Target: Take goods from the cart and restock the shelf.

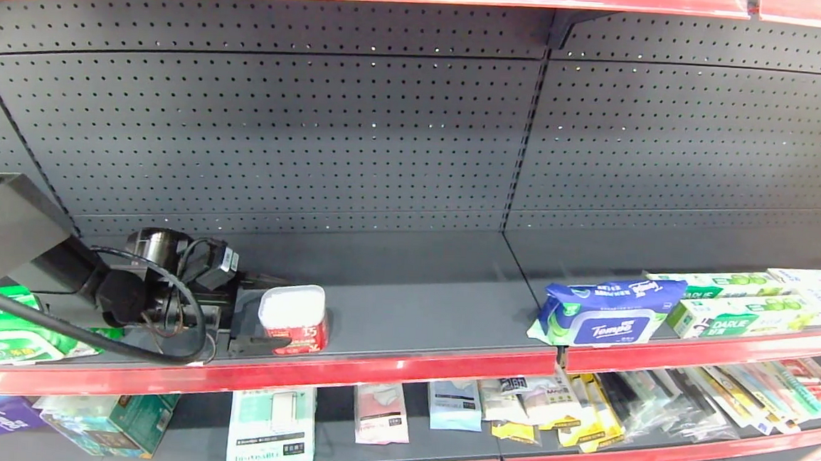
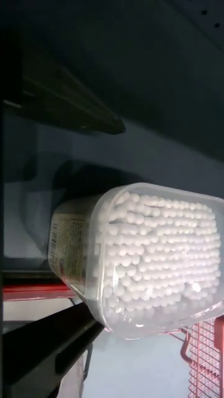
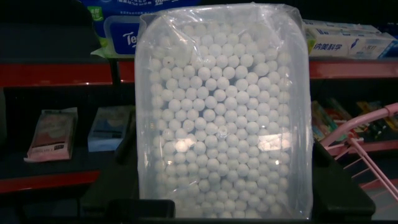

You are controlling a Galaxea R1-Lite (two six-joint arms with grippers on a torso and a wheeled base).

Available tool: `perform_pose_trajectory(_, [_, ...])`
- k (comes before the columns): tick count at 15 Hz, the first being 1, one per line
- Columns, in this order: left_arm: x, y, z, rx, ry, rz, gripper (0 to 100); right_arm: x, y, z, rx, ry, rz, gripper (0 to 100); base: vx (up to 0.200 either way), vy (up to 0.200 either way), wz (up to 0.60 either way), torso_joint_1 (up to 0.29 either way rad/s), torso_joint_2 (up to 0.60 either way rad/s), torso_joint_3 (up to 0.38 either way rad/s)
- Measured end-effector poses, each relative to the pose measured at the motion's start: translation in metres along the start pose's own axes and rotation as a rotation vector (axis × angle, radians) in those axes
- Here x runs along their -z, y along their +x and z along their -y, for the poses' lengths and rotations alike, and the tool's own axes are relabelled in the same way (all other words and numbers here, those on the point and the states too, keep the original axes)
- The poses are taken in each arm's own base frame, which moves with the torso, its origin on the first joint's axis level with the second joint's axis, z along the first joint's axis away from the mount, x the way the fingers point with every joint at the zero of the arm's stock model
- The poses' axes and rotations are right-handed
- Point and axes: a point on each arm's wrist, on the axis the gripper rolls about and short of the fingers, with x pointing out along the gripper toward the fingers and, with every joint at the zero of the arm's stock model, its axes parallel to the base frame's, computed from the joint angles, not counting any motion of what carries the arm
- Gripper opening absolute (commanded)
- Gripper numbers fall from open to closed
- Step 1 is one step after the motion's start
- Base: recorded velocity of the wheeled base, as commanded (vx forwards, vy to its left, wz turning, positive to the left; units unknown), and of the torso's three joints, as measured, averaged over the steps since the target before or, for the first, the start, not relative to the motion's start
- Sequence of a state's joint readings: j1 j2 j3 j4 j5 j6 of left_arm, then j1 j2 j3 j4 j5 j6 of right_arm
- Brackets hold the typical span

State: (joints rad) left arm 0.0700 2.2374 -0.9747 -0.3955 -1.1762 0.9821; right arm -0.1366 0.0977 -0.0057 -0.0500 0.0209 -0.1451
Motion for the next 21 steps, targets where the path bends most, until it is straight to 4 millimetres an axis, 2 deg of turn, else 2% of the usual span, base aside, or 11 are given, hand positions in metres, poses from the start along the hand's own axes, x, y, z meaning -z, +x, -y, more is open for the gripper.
perform_pose_trajectory(2, [-0.005, -0.002, 0.002, 0.015, 0.001, 0.025, 100, 0.000, 0.000, 0.000, 0.000, 0.000, 0.001, 0, 0.000, 0.000, 0.00, 0.000, 0.00, 0.000])
perform_pose_trajectory(6, [-0.029, -0.011, 0.009, 0.031, 0.009, 0.071, 100, 0.000, 0.000, 0.000, 0.000, 0.000, 0.001, 0, 0.000, 0.000, 0.00, 0.000, 0.00, 0.000])
perform_pose_trajectory(9, [-0.061, -0.018, 0.013, 0.028, -0.076, 0.083, 100, 0.000, 0.000, 0.000, 0.000, 0.000, 0.000, 0, 0.000, 0.000, 0.00, 0.000, 0.00, 0.000])
perform_pose_trajectory(12, [-0.087, -0.024, -0.001, -0.095, -0.070, 0.031, 100, 0.000, 0.000, 0.000, 0.000, 0.000, 0.000, 0, 0.000, 0.000, 0.00, 0.000, 0.00, 0.000])
perform_pose_trajectory(15, [-0.104, -0.034, -0.017, -0.332, -0.076, -0.011, 100, 0.000, 0.000, 0.000, 0.000, 0.001, 0.000, 0, 0.000, 0.000, 0.00, 0.000, 0.00, 0.000])
perform_pose_trajectory(16, [-0.112, -0.036, -0.023, -0.471, -0.117, -0.014, 100, 0.000, 0.000, 0.000, -0.001, 0.015, 0.001, 0, 0.000, 0.000, 0.00, 0.000, 0.00, 0.000])
perform_pose_trajectory(18, [-0.128, -0.037, -0.032, -0.859, -0.268, 0.033, 100, 0.000, 0.000, 0.000, 0.000, 0.040, 0.001, 0, 0.000, 0.000, 0.00, 0.000, 0.00, 0.000])
perform_pose_trajectory(20, [-0.140, -0.033, -0.031, -1.120, -0.384, 0.109, 100, 0.000, 0.000, 0.000, -0.008, 0.045, 0.000, 0, 0.000, 0.000, 0.00, 0.000, 0.00, 0.000])
perform_pose_trajectory(21, [-0.143, -0.035, -0.026, -1.236, -0.407, 0.092, 100, 0.000, 0.000, 0.000, -0.015, 0.055, 0.002, 0, 0.000, 0.000, 0.00, 0.000, 0.00, 0.000])
